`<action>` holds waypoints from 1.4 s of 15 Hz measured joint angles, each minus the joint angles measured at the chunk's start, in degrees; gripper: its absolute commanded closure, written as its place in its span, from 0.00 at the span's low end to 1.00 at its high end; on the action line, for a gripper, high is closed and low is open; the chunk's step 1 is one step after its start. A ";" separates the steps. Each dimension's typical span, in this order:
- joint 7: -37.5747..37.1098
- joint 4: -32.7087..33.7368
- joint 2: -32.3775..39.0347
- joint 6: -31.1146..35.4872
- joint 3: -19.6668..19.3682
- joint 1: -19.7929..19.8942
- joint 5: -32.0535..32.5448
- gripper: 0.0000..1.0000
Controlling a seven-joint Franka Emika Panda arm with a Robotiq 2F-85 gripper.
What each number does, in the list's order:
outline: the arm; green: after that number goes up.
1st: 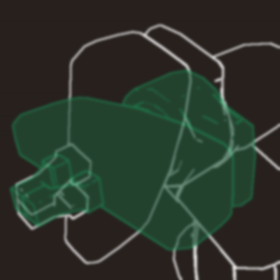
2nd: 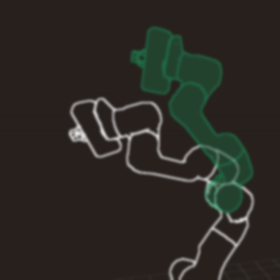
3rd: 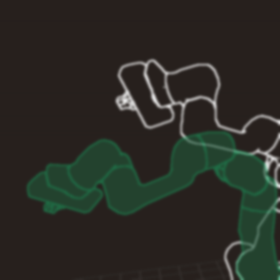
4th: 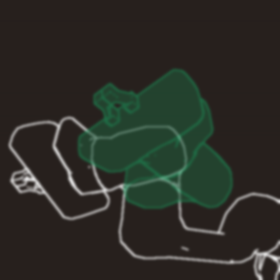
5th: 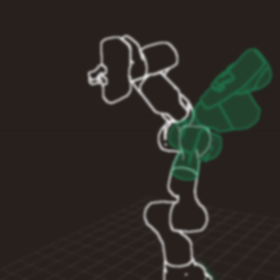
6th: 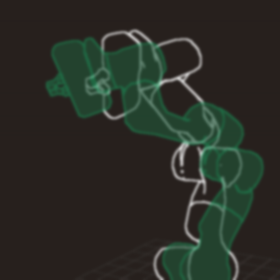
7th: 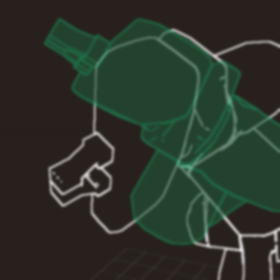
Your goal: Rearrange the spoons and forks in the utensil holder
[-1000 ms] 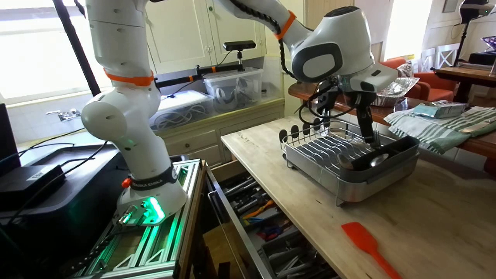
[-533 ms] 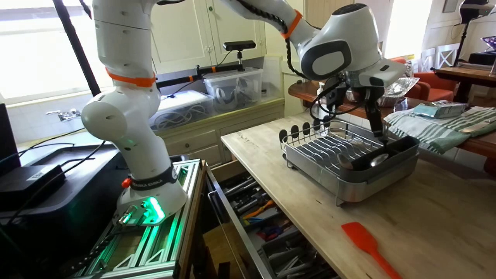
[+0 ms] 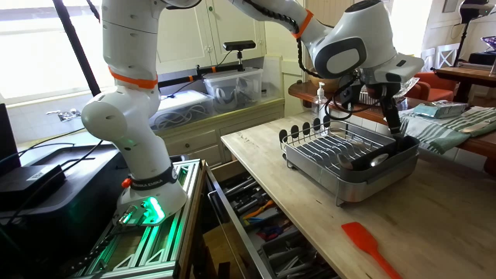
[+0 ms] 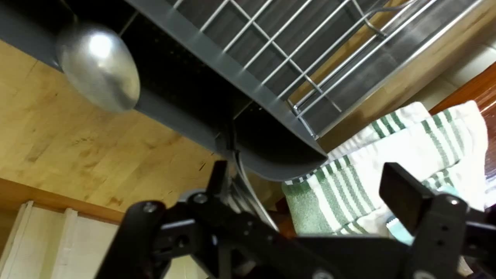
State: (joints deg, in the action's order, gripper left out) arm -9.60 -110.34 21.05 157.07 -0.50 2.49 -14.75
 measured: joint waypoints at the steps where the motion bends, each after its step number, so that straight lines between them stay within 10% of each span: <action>1: 0.00 0.95 0.63 0.00 -0.23 0.01 0.03 0.00; 21: -0.09 4.01 1.13 -0.18 -0.79 0.45 0.06 0.00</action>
State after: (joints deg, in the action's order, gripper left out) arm -9.69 -106.33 22.18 156.89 -1.28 2.94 -14.69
